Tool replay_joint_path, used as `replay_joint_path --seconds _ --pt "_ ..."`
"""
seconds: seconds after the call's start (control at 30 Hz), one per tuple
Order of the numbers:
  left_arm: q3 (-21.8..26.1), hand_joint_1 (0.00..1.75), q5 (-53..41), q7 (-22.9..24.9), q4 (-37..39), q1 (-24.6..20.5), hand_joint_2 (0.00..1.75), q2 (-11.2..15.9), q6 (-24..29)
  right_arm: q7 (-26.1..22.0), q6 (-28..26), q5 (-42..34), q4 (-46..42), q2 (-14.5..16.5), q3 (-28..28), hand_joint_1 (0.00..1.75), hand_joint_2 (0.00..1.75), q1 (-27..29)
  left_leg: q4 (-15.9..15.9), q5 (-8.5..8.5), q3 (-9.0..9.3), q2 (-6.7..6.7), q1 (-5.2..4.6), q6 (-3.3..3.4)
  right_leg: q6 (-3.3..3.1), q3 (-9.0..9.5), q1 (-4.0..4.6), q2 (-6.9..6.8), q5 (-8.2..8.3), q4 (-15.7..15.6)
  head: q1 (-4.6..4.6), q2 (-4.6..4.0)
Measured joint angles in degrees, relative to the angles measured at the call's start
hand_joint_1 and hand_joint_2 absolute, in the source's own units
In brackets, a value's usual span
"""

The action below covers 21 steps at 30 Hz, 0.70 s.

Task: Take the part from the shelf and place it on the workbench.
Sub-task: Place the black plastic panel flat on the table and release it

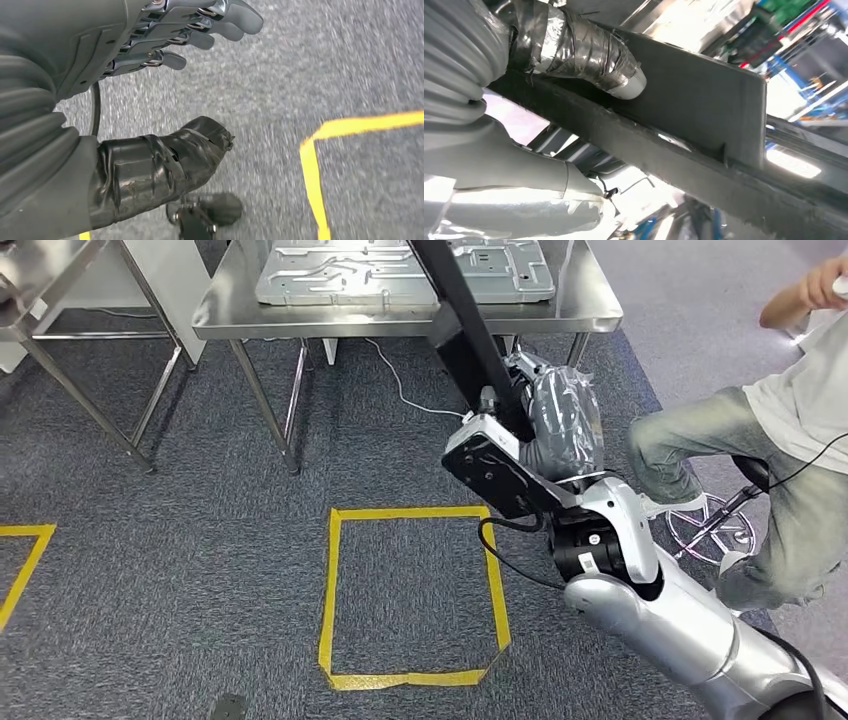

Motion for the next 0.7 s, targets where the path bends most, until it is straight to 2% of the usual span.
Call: replay_joint_path --seconds 0.1,0.13,0.17,0.2,0.23,0.27,0.3,0.33,0.47,0.53,0.6,0.63,0.67,0.7 --pt "0.0 0.00 -0.4 0.4 0.0 -0.2 1.75 0.0 -0.3 -1.2 -1.7 0.3 1.4 -0.4 -0.8 1.75 1.75 0.4 10.4 -4.61 -5.05 0.78 0.23 -0.64 -0.50 0.09 0.10 -0.29 -0.04 -0.1 -0.09 0.00" --pt "0.0 0.00 -0.4 0.5 0.0 -0.2 1.75 0.0 -0.3 -1.5 -2.2 0.4 1.8 -0.5 -1.0 1.75 1.75 0.6 12.4 -4.87 -6.09 0.83 0.33 -0.82 -0.50 0.12 0.11 -0.33 -0.11 -0.1 -0.10 0.00" --pt "0.0 0.00 -0.4 0.6 0.0 -0.2 1.75 0.0 -0.3 -1.8 -2.6 0.5 2.0 -0.6 -1.2 1.75 1.75 0.9 12.3 -4.07 -6.12 0.90 0.44 -0.95 -0.44 0.15 0.08 -0.34 -0.21 0.0 -0.10 0.00" --pt "0.0 0.00 -0.5 0.6 0.0 -0.1 1.75 0.0 -0.3 -2.0 -2.9 0.6 2.3 -0.8 -1.5 1.75 1.75 1.1 10.0 -2.37 -5.06 1.03 0.54 -1.03 -0.32 0.21 0.04 -0.34 -0.34 0.1 -0.10 0.00" --pt "0.0 0.00 -0.5 0.6 0.0 -0.2 1.75 0.0 -0.3 -2.1 -3.3 0.7 2.5 -0.9 -1.9 1.75 1.75 1.3 6.2 -0.35 -3.21 1.27 0.63 -1.03 -0.12 0.28 -0.01 -0.35 -0.54 0.3 -0.11 0.00" --pt "0.0 0.00 -0.5 0.6 0.0 -0.2 1.75 0.0 -0.3 -2.2 -3.6 0.8 2.6 -1.0 -2.2 1.75 1.75 1.3 2.5 0.95 -1.28 1.56 0.60 -0.96 0.15 0.26 0.05 -0.36 -0.78 0.5 -0.11 0.00" --pt "0.0 0.00 -0.5 0.5 0.0 -0.3 1.75 0.0 -0.3 -2.3 -4.1 0.9 2.7 -1.1 -2.6 1.75 1.75 1.3 -0.4 1.72 0.13 1.74 0.52 -0.73 0.44 0.20 0.13 -0.37 -0.99 0.7 -0.10 0.00" --pt "0.0 0.00 -0.4 0.5 0.0 -0.3 1.75 0.0 -0.3 -2.4 -4.5 1.0 2.7 -1.2 -3.0 1.75 1.75 1.4 -1.9 1.82 0.87 1.86 0.44 -0.48 0.72 0.12 0.24 -0.38 -1.14 0.9 -0.04 0.00" --pt "0.0 0.00 -0.3 0.4 0.0 -0.2 1.75 0.0 -0.2 -2.9 -6.3 1.3 2.8 -1.5 -4.3 1.75 1.75 2.1 -2.5 1.45 1.40 1.58 0.37 0.86 1.83 -0.18 0.14 -0.43 -2.05 1.9 0.19 0.00" --pt "0.0 0.00 -0.3 0.4 0.0 -0.2 1.75 0.0 -0.1 -3.2 -7.0 1.4 2.8 -1.6 -5.1 1.75 1.75 2.3 -2.8 1.34 1.96 1.49 0.48 1.53 2.25 -2.44 -0.06 -0.37 -4.36 6.7 0.43 0.00" --pt "0.0 0.00 -0.3 0.4 0.0 -0.3 1.75 0.0 0.0 -3.4 -7.6 1.6 2.8 -1.6 -5.9 1.75 1.75 2.7 -2.8 1.06 2.31 1.39 0.42 1.92 2.47 -6.53 -0.10 -0.32 -6.84 14.0 0.59 0.00" --pt "0.0 0.00 -0.3 0.4 0.0 -0.3 1.75 0.0 0.0 -3.5 -7.8 1.8 2.8 -1.7 -6.2 1.75 1.75 3.0 -2.8 0.90 2.47 1.30 0.39 2.00 2.53 -8.18 -0.12 -0.31 -7.02 16.4 0.60 0.00" --pt "0.0 0.00 -0.3 0.4 0.0 -0.2 1.75 0.0 0.1 -3.5 -7.9 2.0 2.8 -1.7 -6.4 1.75 1.75 3.3 -2.7 0.71 2.63 1.20 0.38 2.01 2.52 -8.90 -0.12 -0.31 -6.15 16.8 0.60 0.00" --pt "0.0 0.00 -0.3 0.5 0.0 -0.2 1.75 0.0 0.1 -3.6 -7.9 2.3 2.8 -1.7 -6.6 1.75 1.75 3.5 -2.6 0.46 2.83 1.07 0.38 1.98 2.44 -8.57 -0.11 -0.31 -4.35 15.0 0.60 0.00"
